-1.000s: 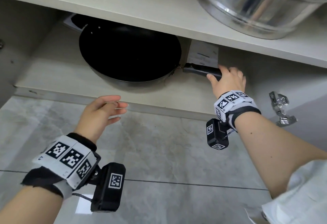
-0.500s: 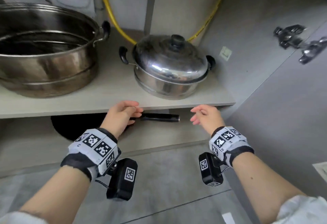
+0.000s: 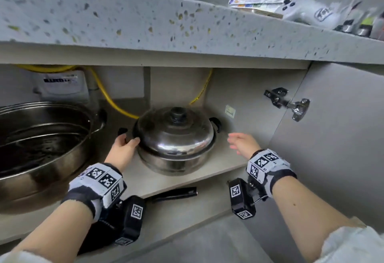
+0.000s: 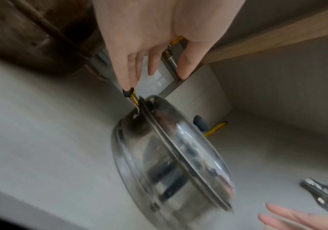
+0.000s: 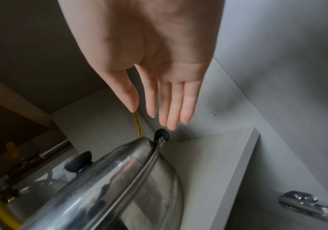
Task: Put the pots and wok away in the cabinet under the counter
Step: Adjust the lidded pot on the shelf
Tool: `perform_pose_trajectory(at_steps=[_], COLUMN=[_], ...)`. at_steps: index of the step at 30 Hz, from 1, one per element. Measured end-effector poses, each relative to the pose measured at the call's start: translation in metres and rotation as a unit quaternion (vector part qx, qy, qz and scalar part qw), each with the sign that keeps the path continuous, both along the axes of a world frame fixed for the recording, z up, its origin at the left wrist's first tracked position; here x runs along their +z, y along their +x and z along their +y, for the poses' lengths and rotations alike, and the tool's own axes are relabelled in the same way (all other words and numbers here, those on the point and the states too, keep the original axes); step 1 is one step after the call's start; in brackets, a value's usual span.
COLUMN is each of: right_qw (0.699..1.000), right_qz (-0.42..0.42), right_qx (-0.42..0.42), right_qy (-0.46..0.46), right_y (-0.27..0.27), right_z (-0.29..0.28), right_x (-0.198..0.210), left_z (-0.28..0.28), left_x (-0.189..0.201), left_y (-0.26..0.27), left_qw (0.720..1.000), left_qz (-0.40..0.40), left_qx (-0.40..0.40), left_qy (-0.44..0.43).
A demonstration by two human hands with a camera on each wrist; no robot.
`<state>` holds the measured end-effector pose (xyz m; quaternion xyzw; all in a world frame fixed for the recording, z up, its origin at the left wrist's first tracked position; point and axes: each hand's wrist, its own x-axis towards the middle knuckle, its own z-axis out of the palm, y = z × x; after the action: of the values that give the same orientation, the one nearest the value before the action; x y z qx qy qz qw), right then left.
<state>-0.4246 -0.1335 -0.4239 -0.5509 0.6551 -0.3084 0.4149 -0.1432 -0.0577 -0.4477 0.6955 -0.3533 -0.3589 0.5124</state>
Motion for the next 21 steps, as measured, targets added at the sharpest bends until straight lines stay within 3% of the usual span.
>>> perform_pose_trajectory(at_steps=[3, 7, 10, 18, 21], right_qw=[0.999, 0.997, 0.997, 0.991, 0.993], right_qz=[-0.024, -0.065, -0.076, -0.126, -0.112], right_qx=[-0.023, -0.017, -0.003, -0.008, -0.016], right_qy=[-0.009, 0.024, 0.018, 0.048, 0.019], right_y=[0.004, 0.003, 0.005, 0.01, -0.002], right_z=[-0.04, -0.095, -0.122, -0.115, -0.099], right_x=[-0.01, -0.03, -0.041, -0.044, -0.043], left_z=[-0.017, -0.034, -0.048, -0.054, -0.046], left_x=[-0.001, 0.003, 0.003, -0.011, -0.022], left_y=[0.009, 0.018, 0.021, 0.017, 0.018], left_qw=[0.999, 0.997, 0.996, 0.995, 0.991], left_qz=[0.043, -0.013, -0.001, -0.023, -0.022], left_qx=[0.007, 0.078, 0.086, 0.08, 0.099], left_qy=[0.002, 0.019, 0.037, 0.059, 0.082])
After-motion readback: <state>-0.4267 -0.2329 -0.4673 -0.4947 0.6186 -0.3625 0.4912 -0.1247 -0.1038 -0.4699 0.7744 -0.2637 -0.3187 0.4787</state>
